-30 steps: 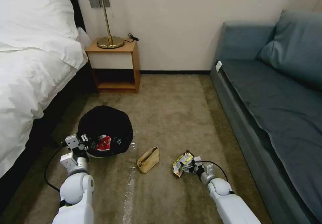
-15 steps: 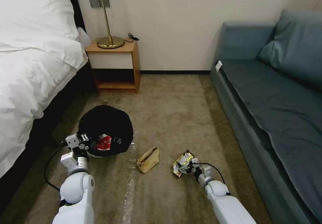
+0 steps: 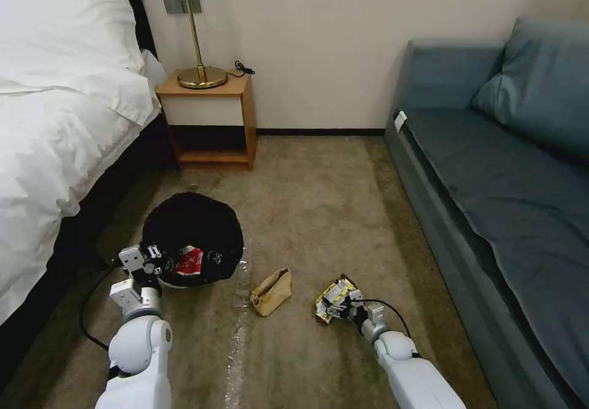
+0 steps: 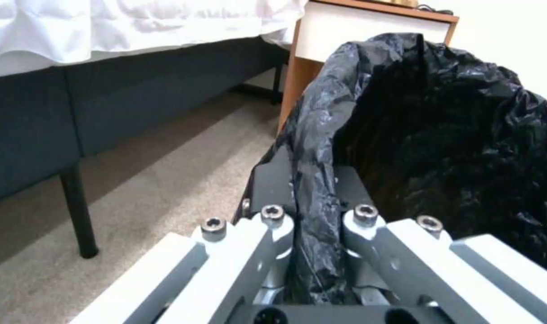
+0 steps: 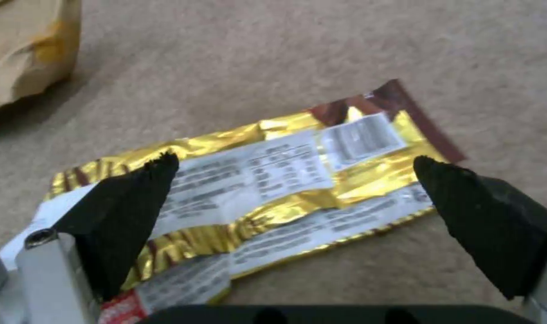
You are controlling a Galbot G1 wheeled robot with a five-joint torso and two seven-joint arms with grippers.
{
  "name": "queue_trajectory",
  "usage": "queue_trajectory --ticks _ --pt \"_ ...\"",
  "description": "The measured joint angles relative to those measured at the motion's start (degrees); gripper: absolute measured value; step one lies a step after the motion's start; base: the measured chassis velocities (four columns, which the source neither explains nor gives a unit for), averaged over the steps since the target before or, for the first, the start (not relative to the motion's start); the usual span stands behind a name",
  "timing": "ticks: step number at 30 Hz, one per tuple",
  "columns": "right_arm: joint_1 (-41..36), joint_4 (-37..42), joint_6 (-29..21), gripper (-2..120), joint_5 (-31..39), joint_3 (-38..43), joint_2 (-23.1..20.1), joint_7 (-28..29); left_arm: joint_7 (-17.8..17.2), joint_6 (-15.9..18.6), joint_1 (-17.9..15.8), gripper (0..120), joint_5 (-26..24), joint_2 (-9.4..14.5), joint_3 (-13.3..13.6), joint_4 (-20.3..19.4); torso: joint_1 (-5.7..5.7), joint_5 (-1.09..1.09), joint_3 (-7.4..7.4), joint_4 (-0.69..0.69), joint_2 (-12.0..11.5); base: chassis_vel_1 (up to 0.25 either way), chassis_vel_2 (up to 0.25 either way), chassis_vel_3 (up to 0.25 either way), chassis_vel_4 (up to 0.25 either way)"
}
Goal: Pick up the trash bin, then pick up the garbage on the floor and place it into the trash bin.
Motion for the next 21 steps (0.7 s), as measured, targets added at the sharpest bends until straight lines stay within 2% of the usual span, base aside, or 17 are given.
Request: queue_trajectory --ticks 12,21 --pt "-0.30 -2.50 0.96 100 -0.50 2.07 0.65 -2.18 -0.01 0.00 -0.07 4 0.16 -0.09 0.34 0.19 0.00 0.00 0.00 0.00 0.00 0.000 0.000 0.000 0.000" --pt "0.87 -4.04 1.02 100 4.27 1.93 1.59 -4.95 -0.02 -0.04 0.33 4 0.25 -0.05 0.07 0.04 0.00 0.00 0.00 0.00 0.00 0.000 0.000 0.000 0.000"
